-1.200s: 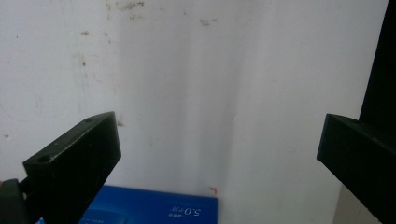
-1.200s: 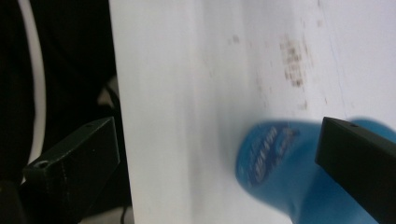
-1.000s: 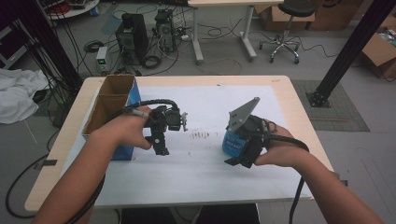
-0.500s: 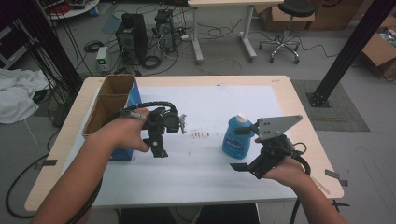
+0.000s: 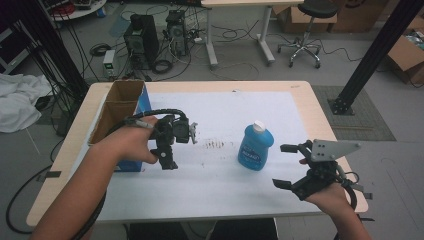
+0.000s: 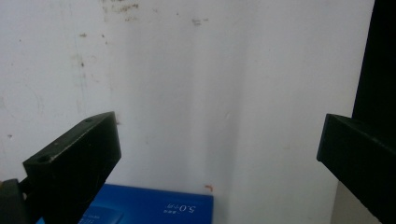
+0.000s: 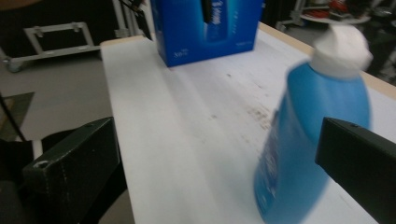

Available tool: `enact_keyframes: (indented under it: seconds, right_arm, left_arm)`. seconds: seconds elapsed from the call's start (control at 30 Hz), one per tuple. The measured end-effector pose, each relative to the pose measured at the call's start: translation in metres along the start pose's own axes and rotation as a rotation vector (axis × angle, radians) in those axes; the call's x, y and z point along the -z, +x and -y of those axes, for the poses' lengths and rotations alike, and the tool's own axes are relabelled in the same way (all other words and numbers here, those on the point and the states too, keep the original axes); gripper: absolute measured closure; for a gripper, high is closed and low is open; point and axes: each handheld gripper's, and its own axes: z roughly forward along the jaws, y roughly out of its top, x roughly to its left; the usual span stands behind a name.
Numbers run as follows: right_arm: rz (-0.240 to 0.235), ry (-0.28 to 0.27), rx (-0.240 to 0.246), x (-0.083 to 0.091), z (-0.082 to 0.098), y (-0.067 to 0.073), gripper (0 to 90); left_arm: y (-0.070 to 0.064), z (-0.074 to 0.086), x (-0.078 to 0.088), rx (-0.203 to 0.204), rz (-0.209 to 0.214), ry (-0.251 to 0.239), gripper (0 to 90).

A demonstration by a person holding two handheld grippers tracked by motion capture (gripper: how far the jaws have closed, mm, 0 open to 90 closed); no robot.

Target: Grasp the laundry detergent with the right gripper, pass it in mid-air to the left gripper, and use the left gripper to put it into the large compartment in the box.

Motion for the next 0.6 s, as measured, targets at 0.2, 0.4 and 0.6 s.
enact_keyframes:
  seconds: [0.2,0.4,0.6]
  right_arm:
    - [0.08,0.027,-0.042,0.009,0.026,-0.012,0.0]
    - [0.128,0.03,-0.077,0.002,0.043,-0.028,0.0]
    - [0.157,0.034,-0.083,-0.009,0.05,-0.042,0.0]
  left_arm:
    - [-0.002,-0.003,0.0,-0.005,-0.004,0.001,0.1]
    - [-0.005,-0.005,0.003,-0.008,-0.006,0.005,0.1]
    - [-0.006,-0.004,0.004,-0.008,-0.009,0.011,0.1]
